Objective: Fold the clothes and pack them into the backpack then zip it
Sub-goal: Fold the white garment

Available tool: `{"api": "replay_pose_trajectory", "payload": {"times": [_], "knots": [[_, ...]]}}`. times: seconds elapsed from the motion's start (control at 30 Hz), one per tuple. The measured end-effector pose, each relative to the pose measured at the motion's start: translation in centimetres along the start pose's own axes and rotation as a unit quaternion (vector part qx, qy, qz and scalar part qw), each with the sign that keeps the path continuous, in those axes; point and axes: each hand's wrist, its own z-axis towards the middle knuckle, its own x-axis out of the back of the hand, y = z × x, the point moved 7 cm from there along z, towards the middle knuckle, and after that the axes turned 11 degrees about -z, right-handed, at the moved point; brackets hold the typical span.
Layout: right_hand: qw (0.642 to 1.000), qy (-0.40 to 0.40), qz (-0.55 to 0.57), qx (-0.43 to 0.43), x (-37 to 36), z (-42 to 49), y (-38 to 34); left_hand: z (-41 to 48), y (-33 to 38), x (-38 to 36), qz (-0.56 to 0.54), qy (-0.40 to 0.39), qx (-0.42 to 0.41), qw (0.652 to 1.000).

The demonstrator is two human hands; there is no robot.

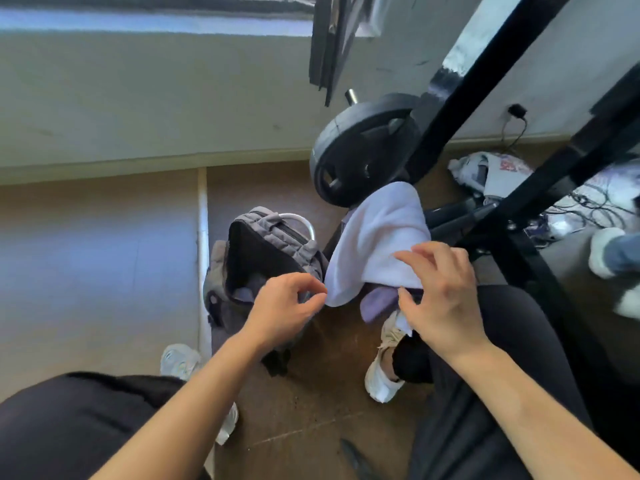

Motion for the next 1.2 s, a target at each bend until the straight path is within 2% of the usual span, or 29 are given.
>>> {"api": "replay_pose_trajectory", "payload": {"times": [0.1, 0.23, 0.33, 0.6, 0.73, 0.83, 0.9, 1.0, 1.03, 1.13, 1.2], "knots": [[0.998, 0.002, 0.041, -0.051, -0.5, -0.5, 2.4, -0.9, 2.4, -4.3, -0.096, -0.022, 0.008, 0.995], [0.977, 0.066, 0.172, -0.104, 0.3, -0.6, 4.8, -1.5, 5.4, -8.6, -0.181, -0.024, 0.019, 0.983], [0.960, 0.081, 0.232, -0.132, 1.6, -1.1, 6.0, -1.5, 7.5, -9.2, -0.173, 0.029, -0.009, 0.984], [0.911, 0.105, 0.363, -0.163, 5.1, -2.0, 6.6, 0.2, 10.6, -8.1, 0.007, 0.128, -0.031, 0.991], [0.898, 0.115, 0.395, -0.156, 6.3, -2.2, 6.9, -0.3, 12.4, -6.8, -0.121, 0.160, -0.024, 0.979], [0.895, 0.014, 0.431, -0.115, 6.1, -2.2, 5.8, -1.6, 13.4, -4.8, -0.182, 0.192, -0.025, 0.964], [0.889, -0.103, 0.439, -0.079, 5.2, -2.6, 4.3, -2.7, 14.3, -3.1, -0.226, 0.188, -0.038, 0.955], [0.921, -0.249, 0.298, -0.015, 2.9, -3.9, 2.1, -4.9, 15.7, -0.8, -0.256, 0.117, -0.057, 0.958], [0.914, -0.286, 0.288, -0.005, 2.3, -4.5, 1.3, -5.7, 16.0, -0.1, -0.233, 0.083, -0.074, 0.966], [0.840, -0.365, 0.400, -0.012, 1.8, -6.0, -0.8, -7.6, 15.9, 1.8, -0.110, -0.023, -0.115, 0.987], [0.792, -0.394, 0.467, 0.000, 2.5, -6.6, -2.3, -8.1, 14.9, 3.1, -0.016, -0.025, -0.122, 0.992]]}}
